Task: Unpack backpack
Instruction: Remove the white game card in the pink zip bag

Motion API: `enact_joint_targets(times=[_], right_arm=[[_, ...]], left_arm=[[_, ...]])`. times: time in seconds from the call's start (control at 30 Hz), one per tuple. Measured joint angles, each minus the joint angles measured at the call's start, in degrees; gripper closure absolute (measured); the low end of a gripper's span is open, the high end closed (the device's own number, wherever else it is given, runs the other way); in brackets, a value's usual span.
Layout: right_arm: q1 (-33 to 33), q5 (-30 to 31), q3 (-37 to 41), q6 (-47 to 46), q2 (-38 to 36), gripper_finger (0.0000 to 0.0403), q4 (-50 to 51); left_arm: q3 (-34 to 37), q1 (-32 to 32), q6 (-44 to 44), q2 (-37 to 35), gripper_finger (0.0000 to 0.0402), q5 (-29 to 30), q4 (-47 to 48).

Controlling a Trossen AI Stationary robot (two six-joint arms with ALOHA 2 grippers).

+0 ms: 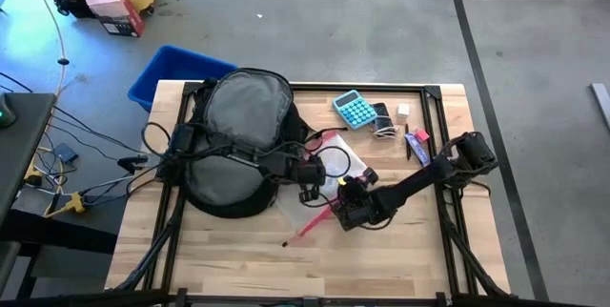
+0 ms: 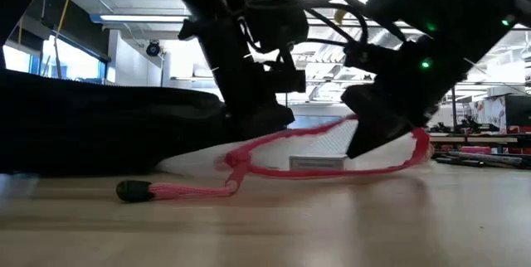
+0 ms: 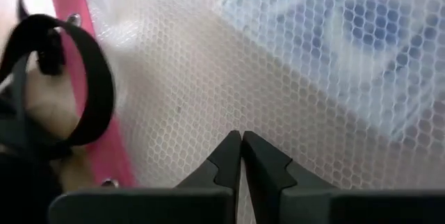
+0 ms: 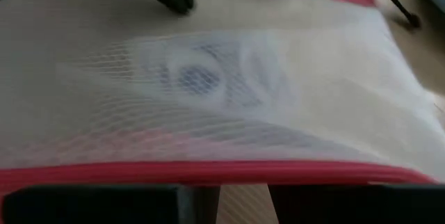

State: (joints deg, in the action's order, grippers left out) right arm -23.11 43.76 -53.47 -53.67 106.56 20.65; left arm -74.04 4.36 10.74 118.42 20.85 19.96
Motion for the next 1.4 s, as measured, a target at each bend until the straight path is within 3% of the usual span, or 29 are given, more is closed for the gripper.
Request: enact_joint_targets(times=[0.27, 0.5, 0.63, 0.87, 1.1, 1.23, 1.4], right_arm=[[1.5, -2.4, 0.0, 9.0, -0.1, 0.0318, -3.9], [1.7, 0.5, 0.0, 2.3, -0.1, 0.0318, 0.5], [0.8, 0.7, 0.0, 1.4, 0.0, 0.0318, 1.9], [-3.5, 3.0, 0.0, 0.6, -1.4, 0.0318, 3.7], [-7.9, 5.6, 0.0, -2.0, -3.1, 0.0313, 0.7], [-8.3, 3.8, 0.0, 5.4, -2.3, 0.0279, -6.0], [-6.1, 3.1, 0.0, 11.6, -2.3, 0.0193, -12.2]], left_arm=[[0.5, 1.1, -5.7, 0.0, 0.0401, -8.8, -3.4], [0.4, 3.9, -10.4, -0.3, 0.0401, -16.5, -3.2], [0.5, 4.3, -9.9, -0.9, 0.0401, -15.5, -1.8], [0.5, 3.8, -8.4, -1.1, 0.0401, -5.9, 3.3], [0.5, 3.5, -11.6, -1.0, 0.0401, -5.0, 3.8], [0.6, 4.0, -13.3, -1.0, 0.0401, -4.6, 3.7], [0.6, 4.3, -13.7, -1.0, 0.0401, -4.7, 3.1]])
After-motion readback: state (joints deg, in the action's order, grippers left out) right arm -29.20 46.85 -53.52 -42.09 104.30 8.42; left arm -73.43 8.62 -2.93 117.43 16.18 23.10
